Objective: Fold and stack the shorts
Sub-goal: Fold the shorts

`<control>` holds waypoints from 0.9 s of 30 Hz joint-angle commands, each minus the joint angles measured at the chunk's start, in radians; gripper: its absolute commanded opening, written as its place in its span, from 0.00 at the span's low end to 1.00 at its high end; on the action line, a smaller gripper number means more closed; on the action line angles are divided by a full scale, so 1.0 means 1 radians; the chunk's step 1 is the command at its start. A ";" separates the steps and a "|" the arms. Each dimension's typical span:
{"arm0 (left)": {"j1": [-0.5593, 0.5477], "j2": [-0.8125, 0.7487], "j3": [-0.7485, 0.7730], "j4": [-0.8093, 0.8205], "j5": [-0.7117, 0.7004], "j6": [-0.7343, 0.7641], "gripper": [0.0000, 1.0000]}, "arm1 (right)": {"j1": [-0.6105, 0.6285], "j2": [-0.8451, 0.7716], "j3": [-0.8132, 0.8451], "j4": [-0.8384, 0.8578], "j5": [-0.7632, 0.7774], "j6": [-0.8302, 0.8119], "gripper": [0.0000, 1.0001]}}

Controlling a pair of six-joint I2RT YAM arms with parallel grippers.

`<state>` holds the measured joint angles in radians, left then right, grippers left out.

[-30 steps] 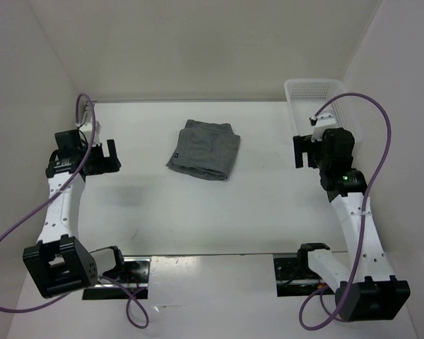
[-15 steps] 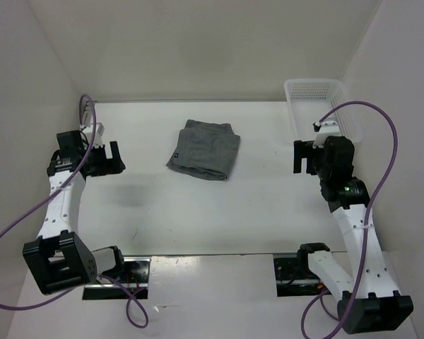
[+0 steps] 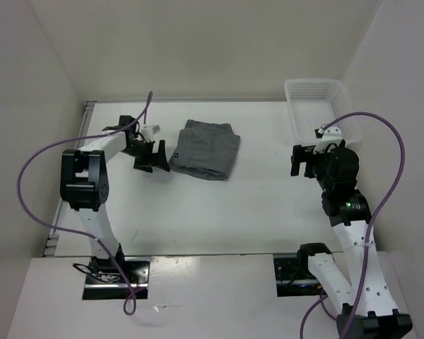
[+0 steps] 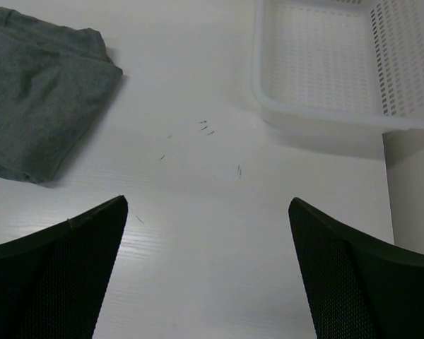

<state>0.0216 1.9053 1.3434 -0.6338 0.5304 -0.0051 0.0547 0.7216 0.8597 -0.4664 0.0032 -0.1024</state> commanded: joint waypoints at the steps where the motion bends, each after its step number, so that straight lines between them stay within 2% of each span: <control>1: -0.035 0.081 0.078 0.026 0.079 0.005 1.00 | 0.007 0.027 -0.017 0.075 -0.020 0.020 0.99; 5: -0.057 0.185 0.141 0.077 -0.009 0.005 1.00 | 0.007 0.082 -0.007 0.084 -0.020 0.020 0.99; 11: -0.066 0.215 0.175 0.143 -0.065 0.005 1.00 | 0.007 0.133 0.013 0.094 -0.020 0.029 0.99; 13: -0.090 0.225 0.197 0.122 -0.102 0.005 0.93 | 0.007 0.144 0.013 0.094 -0.020 0.029 0.99; 15: -0.127 0.241 0.206 0.103 -0.154 0.005 0.84 | -0.002 0.156 0.024 0.094 -0.020 0.029 0.99; 16: -0.138 0.251 0.206 0.089 -0.155 0.005 0.72 | -0.003 0.167 0.024 0.094 -0.020 0.029 0.99; 17: -0.147 0.251 0.206 0.089 -0.155 0.005 0.66 | -0.003 0.167 0.033 0.103 -0.011 0.029 0.99; 18: -0.156 0.264 0.206 0.068 -0.146 0.005 0.61 | -0.003 0.167 0.033 0.103 -0.011 0.029 0.99; 19: -0.172 0.273 0.206 0.057 -0.133 0.005 0.51 | -0.003 0.179 0.033 0.103 -0.011 0.020 0.99; 22: -0.193 0.282 0.206 0.022 -0.080 0.005 0.37 | -0.003 0.188 0.042 0.112 -0.011 0.020 0.99; 23: -0.193 0.282 0.191 0.011 -0.067 0.005 0.27 | -0.003 0.188 0.042 0.112 -0.011 0.020 0.99; 27: -0.193 0.273 0.166 0.000 -0.040 0.005 0.00 | -0.003 0.188 0.042 0.121 -0.002 0.020 0.99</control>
<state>-0.1711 2.1418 1.5478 -0.5617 0.4755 -0.0093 0.0544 0.9096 0.8581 -0.4046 -0.0120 -0.0891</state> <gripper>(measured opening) 0.036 0.993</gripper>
